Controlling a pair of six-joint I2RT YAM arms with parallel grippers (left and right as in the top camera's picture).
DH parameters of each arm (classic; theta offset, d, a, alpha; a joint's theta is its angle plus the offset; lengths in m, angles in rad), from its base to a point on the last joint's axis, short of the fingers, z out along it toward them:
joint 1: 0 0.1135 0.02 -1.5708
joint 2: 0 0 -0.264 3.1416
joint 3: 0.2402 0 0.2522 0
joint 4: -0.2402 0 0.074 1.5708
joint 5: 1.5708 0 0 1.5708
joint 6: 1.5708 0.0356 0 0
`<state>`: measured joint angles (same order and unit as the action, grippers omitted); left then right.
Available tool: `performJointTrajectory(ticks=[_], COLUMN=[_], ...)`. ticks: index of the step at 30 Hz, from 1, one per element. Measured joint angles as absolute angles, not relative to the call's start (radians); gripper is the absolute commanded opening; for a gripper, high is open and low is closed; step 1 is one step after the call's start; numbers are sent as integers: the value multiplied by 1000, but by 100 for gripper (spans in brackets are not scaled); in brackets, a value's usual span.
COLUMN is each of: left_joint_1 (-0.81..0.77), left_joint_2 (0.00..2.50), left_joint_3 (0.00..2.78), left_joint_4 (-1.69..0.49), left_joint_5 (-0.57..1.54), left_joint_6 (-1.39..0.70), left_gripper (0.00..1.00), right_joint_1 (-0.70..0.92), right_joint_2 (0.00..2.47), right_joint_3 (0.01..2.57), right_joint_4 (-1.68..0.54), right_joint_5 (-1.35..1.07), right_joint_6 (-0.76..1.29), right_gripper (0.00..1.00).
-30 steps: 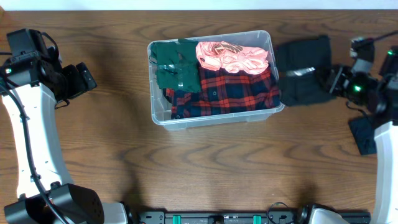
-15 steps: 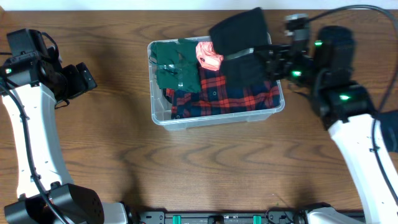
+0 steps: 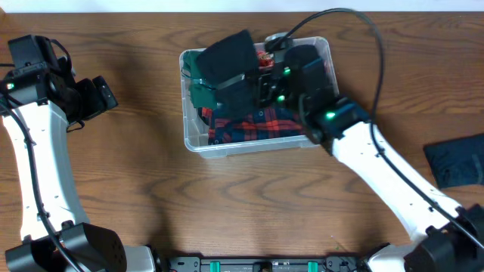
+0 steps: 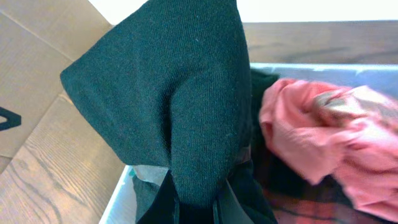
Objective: Pack container
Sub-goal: 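Lift the black garment with the right gripper and carry it into the bin, then release the black garment at the bin's front left and press it flat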
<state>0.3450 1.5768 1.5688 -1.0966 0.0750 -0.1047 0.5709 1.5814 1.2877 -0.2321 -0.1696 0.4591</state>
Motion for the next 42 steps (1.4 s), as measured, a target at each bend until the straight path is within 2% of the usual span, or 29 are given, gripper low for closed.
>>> performJointTrajectory(ticks=[15,26,38,39,41,42], left_joint_1=[345,345,345,345,345,345], left_joint_2=[1577,1577,1577,1577,1577,1577], left_joint_3=[1569,1569,1569,1569,1569,1569], left_joint_4=[-1096,-1097,-1097,-1097,-1097,-1097], left_joint_5=[75,75,75,75,75,75], left_joint_6=[-105,-105,-105,-105,-105,-105], left_gripper=[98,98,98,98,98,98], right_joint_1=[607,665,684,689,699,702], right_joint_2=[1579,1579,1637,1637,1637,1637], right_joint_3=[1288,1288,1288,1288,1288,1288], right_joint_4=[-355,-399,-300,-306,-318,-323], right_joint_5=[-338,-249,-212,-213,-212,-213], right_joint_6=[560,713,853,857,864,867], right_gripper=[2,2,1,6,50,67])
